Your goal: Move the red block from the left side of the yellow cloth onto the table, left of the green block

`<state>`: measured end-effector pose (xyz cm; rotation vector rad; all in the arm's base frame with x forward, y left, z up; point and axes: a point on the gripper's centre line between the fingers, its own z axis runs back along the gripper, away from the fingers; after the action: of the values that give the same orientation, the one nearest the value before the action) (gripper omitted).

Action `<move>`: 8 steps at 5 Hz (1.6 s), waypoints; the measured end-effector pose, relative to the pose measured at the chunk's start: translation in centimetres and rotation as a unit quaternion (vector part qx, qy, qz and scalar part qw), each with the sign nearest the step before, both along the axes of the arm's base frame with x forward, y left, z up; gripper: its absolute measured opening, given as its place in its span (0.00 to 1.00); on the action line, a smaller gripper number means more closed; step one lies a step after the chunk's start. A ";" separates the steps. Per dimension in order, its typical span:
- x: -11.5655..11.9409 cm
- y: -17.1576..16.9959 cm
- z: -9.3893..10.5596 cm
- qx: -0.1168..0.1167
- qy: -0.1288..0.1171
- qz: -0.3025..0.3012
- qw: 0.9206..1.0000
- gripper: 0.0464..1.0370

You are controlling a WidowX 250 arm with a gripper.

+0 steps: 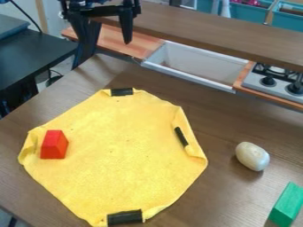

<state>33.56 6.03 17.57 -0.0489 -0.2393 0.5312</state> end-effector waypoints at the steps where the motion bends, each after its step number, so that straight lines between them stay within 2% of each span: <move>1: 0.1 -0.1 -0.9 -0.004 0.012 -0.007 1.000 0.96; 2: 0.0 1.3 -1.9 0.006 0.000 -0.137 0.991 0.96; 3: -1.1 3.4 -3.5 0.025 -0.008 -0.266 0.964 0.96; 4: -3.2 5.0 -6.6 0.056 0.011 -0.381 0.923 0.96; 5: -5.6 8.2 -9.4 0.082 0.004 -0.488 0.869 0.96; 6: -7.1 8.5 -11.3 0.120 0.051 -0.592 0.795 0.96; 7: -7.9 8.5 -13.0 0.117 0.065 -0.652 0.746 0.96; 8: -8.3 8.5 -14.8 0.128 0.071 -0.681 0.718 0.96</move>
<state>25.25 14.57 2.79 0.0915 -0.0714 -0.9958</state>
